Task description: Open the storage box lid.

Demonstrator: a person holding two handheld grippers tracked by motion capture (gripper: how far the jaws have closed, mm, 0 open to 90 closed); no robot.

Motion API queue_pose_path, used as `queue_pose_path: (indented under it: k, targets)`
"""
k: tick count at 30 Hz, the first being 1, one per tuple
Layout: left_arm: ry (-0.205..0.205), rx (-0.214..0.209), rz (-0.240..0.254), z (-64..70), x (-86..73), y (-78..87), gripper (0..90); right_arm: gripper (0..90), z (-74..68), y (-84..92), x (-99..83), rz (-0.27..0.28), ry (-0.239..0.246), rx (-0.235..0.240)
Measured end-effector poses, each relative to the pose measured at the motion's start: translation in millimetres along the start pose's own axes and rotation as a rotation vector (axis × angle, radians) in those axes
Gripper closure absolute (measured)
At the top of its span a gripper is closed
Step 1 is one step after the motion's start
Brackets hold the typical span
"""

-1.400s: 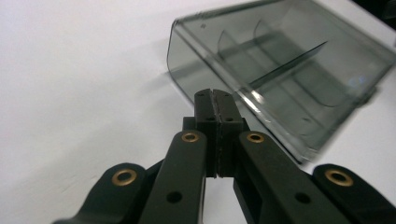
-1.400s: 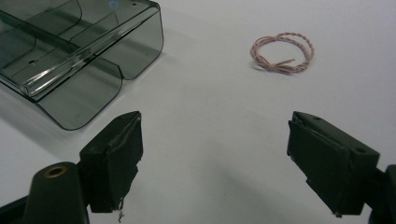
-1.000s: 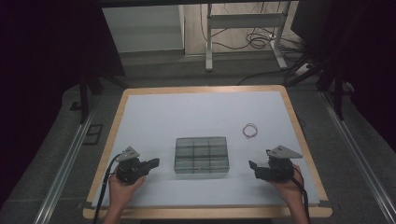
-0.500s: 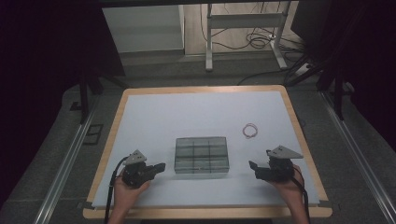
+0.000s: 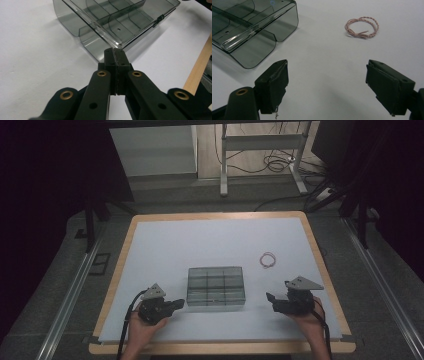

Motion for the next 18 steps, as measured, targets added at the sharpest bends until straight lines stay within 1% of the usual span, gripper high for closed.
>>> queue_pose_path:
  k: [9,14,18]
  targets:
    - [-0.003,-0.018,-0.012,2.3,-1.2,-3.0,90.0,17.9,0.7,-0.8,-0.8,-0.004,0.002,-0.003]
    - [-0.004,-0.011,-0.012,2.6,-1.3,-4.2,90.0,17.9,-0.7,-1.1,-0.1,-0.004,0.011,-0.005]
    - [-0.008,-0.011,-0.013,2.8,-1.4,-5.2,90.0,17.9,-0.4,-1.1,-0.1,-0.003,0.009,-0.003]
Point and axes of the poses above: each handheld gripper's, and its own axes: y roughly backward along the jaws, x roughly out of its top, z roughly to its right, the point moved 9 cm from there along -y, roughly forward along the jaws, and after that the axes turned 1 degree about -x, right-handed, at the moved point
